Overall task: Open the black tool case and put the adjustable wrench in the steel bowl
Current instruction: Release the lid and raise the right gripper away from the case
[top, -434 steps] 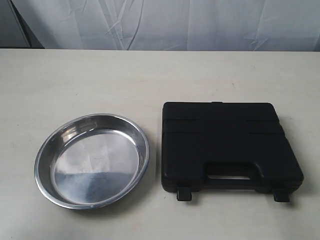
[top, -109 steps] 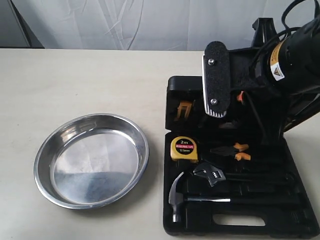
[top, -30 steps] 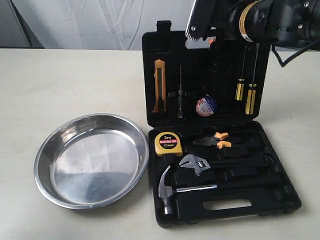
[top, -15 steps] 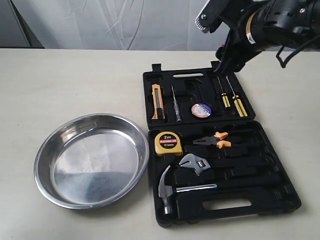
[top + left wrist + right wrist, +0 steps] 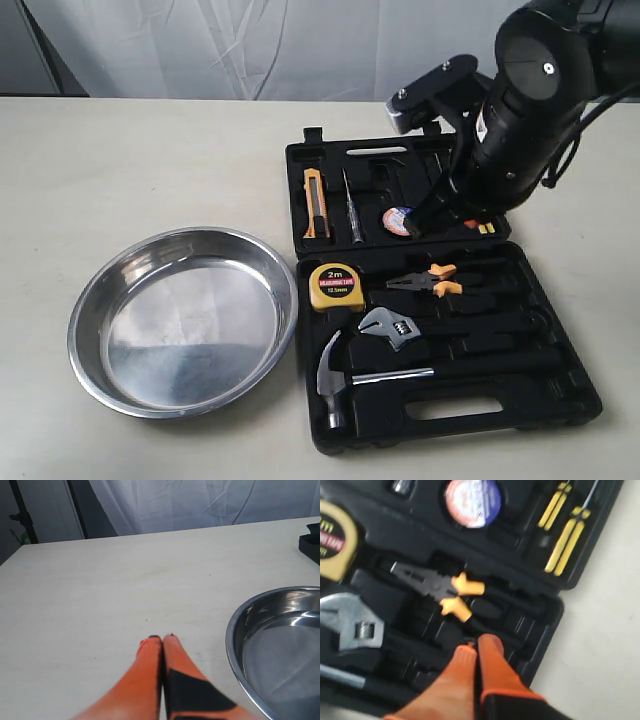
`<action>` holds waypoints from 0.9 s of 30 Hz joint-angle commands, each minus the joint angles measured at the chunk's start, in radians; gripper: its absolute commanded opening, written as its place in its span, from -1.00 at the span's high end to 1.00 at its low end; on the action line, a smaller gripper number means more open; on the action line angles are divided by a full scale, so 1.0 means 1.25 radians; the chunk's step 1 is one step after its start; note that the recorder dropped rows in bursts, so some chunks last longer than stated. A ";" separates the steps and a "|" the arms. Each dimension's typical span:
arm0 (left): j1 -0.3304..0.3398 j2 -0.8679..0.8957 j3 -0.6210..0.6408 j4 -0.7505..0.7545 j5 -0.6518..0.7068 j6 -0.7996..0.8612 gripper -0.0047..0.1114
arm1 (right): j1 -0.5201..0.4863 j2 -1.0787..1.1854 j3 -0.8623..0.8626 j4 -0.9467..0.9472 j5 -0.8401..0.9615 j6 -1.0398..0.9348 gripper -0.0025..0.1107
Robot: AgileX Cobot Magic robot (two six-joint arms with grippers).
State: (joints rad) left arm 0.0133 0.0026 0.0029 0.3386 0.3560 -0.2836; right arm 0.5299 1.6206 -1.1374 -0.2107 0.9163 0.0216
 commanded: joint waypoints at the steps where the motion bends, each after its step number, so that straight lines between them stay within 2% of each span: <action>1: 0.003 -0.002 -0.002 0.003 -0.010 -0.001 0.92 | 0.001 0.001 -0.004 0.082 0.124 -0.076 0.97; 7: 0.003 -0.002 -0.002 0.003 -0.010 -0.001 0.92 | 0.001 0.055 -0.004 0.224 0.244 -0.198 0.97; 12: 0.003 -0.002 -0.002 0.003 -0.010 -0.001 0.92 | 0.001 0.127 -0.004 0.466 0.244 -0.397 0.97; 18: 0.003 -0.002 -0.002 0.003 -0.010 -0.001 0.92 | 0.001 0.201 -0.004 0.625 0.244 -0.574 0.97; 27: 0.003 -0.002 -0.002 0.003 -0.010 -0.001 0.92 | 0.000 0.214 -0.013 0.794 0.022 -0.664 0.97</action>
State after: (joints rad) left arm 0.0133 0.0026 0.0029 0.3386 0.3560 -0.2836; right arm 0.5325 1.8904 -1.1397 0.7247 1.0355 -0.7818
